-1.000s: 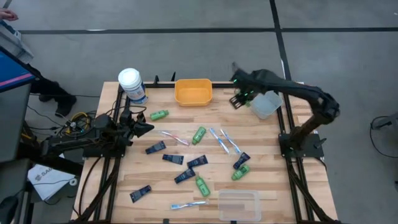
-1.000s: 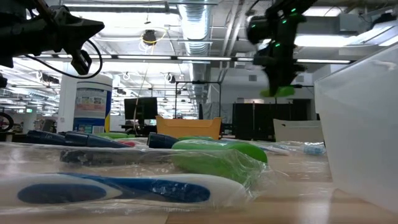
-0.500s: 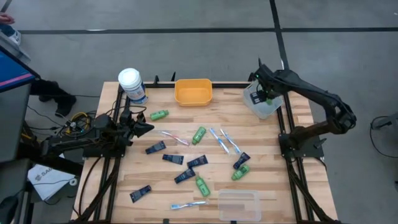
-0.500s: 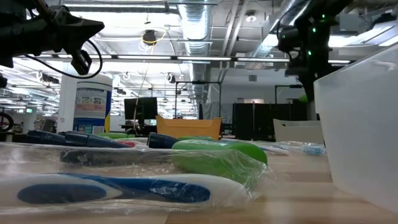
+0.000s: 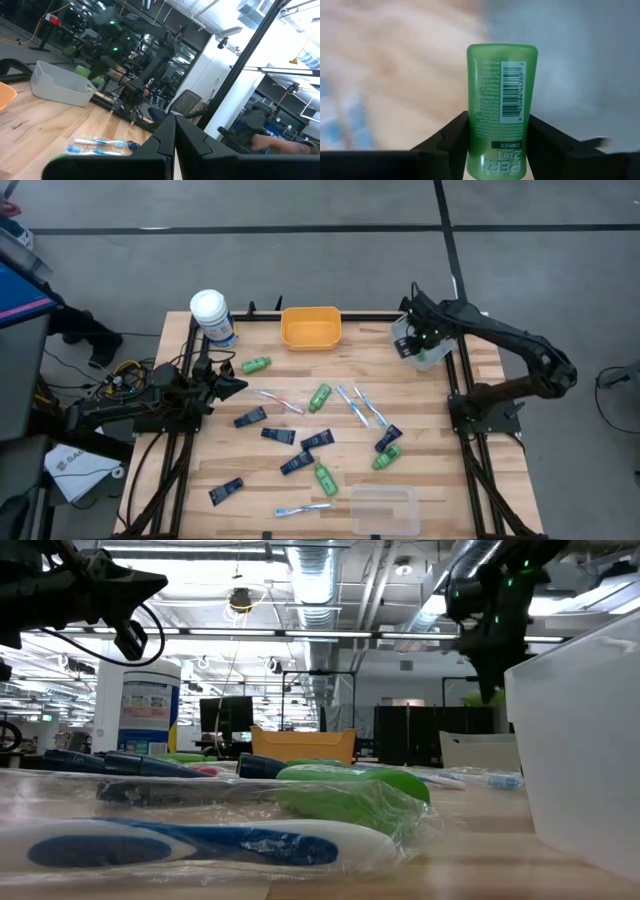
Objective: Pick & Place Travel size toiletries
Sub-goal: Put the green shampoo into the transparent bin
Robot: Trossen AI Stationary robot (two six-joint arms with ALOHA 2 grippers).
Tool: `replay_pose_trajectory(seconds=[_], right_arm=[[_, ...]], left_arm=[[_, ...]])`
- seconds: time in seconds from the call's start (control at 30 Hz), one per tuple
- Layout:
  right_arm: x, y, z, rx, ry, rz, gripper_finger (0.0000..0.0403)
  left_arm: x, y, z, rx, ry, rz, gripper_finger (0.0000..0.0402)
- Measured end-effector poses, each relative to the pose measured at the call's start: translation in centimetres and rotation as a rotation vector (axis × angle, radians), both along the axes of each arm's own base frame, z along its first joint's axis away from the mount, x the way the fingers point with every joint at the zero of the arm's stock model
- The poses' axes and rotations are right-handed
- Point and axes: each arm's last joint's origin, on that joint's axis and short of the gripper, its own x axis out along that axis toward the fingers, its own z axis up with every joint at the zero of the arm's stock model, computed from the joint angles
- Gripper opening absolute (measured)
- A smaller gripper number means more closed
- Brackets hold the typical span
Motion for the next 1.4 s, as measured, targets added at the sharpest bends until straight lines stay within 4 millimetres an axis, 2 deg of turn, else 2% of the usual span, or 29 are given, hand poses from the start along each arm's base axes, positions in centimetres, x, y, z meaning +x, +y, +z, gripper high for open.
replay_pose_trajectory(seconds=[0.1,0.23,0.53,0.67,0.83,1.03,1.4], right_arm=[[1.3,2.6,0.8,0.04,-0.091,0.066,0.0151],[2.8,7.2,1.9,0.123,-0.197,0.167,0.0158],[5.4,20.3,3.3,0.336,-0.409,0.36,0.0156],[5.6,25.2,2.9,0.431,-0.44,0.438,0.0155],[6.0,30.3,1.7,0.503,-0.475,0.53,0.0162],[6.8,33.9,-1.2,0.526,-0.434,0.597,0.0161],[7.8,36.3,-6.2,0.6,-0.209,0.699,0.0161]], left_arm=[[0.0,0.0,0.0,0.0,0.0,0.0,0.0001],[0.0,0.0,0.0,0.0,0.0,0.0,0.0001],[0.0,0.0,0.0,0.001,0.0,-0.003,0.0001],[0.0,0.0,0.0,0.001,0.0,-0.002,0.0001],[0.1,0.0,0.0,-0.001,0.004,0.0,0.0001],[0.2,0.1,-0.1,-0.005,0.018,0.001,0.0001],[0.3,0.1,-0.2,-0.005,0.021,0.001,0.0001]])
